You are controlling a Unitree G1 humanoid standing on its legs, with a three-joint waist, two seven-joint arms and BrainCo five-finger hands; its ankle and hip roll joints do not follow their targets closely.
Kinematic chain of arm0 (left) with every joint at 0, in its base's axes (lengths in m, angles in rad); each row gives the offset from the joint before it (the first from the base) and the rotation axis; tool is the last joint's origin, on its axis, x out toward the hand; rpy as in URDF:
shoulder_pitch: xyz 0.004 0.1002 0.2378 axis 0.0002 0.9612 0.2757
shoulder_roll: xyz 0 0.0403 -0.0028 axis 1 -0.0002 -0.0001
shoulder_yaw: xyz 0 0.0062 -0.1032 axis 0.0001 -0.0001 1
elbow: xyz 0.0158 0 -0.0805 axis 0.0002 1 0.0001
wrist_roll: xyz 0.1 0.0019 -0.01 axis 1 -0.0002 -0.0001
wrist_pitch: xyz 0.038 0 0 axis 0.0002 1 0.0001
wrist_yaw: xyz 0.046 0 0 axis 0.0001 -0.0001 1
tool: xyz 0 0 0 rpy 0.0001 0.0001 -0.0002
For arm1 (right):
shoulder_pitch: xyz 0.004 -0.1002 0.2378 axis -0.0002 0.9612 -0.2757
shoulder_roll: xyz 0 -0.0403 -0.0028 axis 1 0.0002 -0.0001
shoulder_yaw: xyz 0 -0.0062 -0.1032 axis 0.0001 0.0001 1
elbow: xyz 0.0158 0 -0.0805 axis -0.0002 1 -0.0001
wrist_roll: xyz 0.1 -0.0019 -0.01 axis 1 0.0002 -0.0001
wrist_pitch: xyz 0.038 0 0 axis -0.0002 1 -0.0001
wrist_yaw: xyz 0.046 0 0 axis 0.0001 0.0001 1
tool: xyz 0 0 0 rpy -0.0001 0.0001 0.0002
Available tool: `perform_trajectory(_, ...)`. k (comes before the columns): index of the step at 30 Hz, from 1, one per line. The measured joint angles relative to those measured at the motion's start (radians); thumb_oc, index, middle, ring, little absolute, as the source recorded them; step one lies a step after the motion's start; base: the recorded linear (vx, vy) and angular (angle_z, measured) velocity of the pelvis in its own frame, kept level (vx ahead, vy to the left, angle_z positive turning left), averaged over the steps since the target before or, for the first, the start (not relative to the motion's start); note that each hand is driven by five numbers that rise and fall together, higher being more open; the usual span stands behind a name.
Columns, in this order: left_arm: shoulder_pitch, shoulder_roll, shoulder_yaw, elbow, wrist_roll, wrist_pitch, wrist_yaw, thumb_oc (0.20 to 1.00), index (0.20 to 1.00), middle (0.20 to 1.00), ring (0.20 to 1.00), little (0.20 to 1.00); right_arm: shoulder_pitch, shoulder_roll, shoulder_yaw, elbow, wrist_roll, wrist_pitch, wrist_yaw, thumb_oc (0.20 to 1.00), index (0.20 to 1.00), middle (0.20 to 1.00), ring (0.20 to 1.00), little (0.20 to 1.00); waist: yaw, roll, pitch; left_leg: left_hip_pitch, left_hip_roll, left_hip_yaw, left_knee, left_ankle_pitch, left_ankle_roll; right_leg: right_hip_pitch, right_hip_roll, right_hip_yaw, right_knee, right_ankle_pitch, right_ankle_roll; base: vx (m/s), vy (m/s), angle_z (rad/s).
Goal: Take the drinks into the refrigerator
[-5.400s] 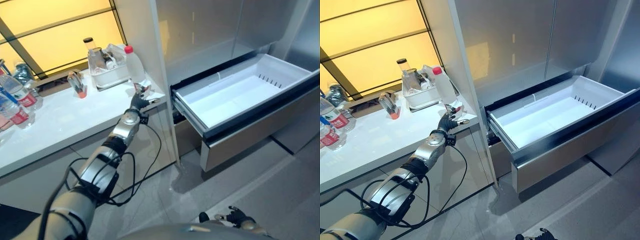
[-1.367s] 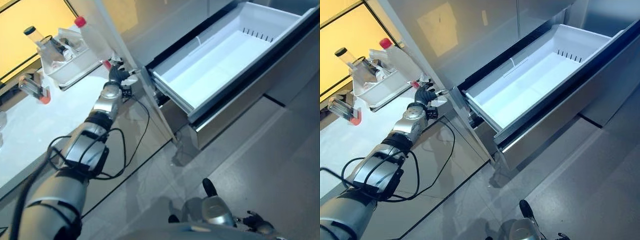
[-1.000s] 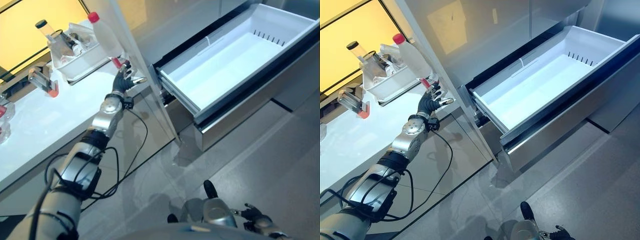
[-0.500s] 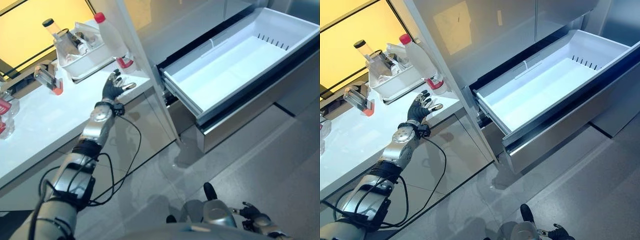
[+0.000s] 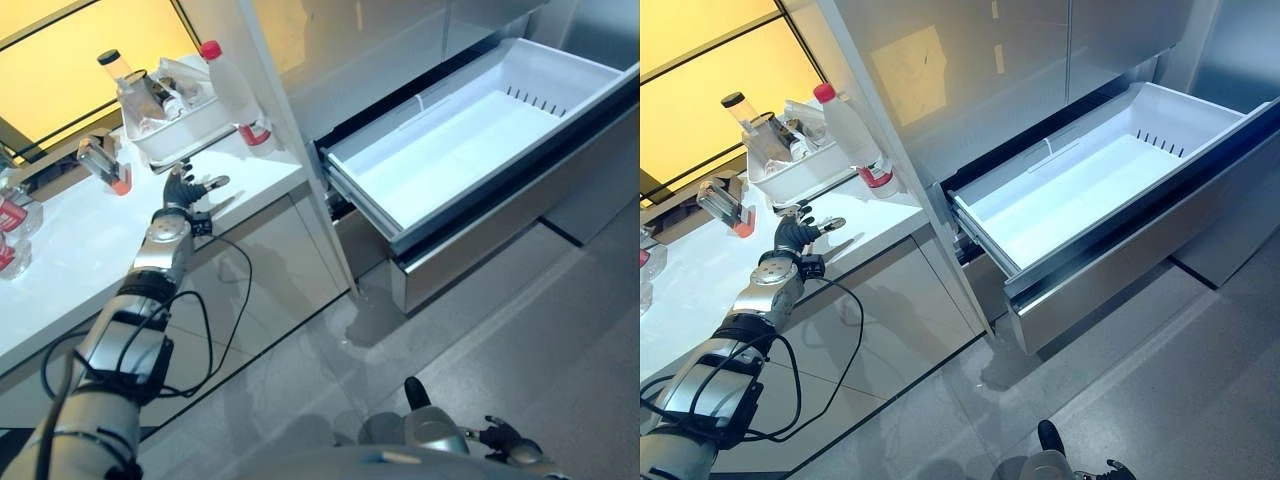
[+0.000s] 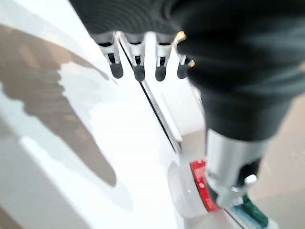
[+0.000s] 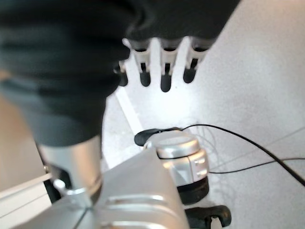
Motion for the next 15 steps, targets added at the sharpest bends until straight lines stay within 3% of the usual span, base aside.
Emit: perform_trajectory(15,0.001,-0.001,-0.009,-0.156,-0.089,-0.006,0.001,1.0,1.0,1.0,1.0,1.0,0.0,-0.01,0.009,-0.012,0.02,-0.004,0.009,1.0,1.0,1.0,1.0,1.0,0.071,-0.004,-0.003,-0.02,-0.001,-0.047,0.0,0.005,-0.001,0.005,-0.012,-0.046,0.0,-0.001,-0.004,0.02,0.033,0.09)
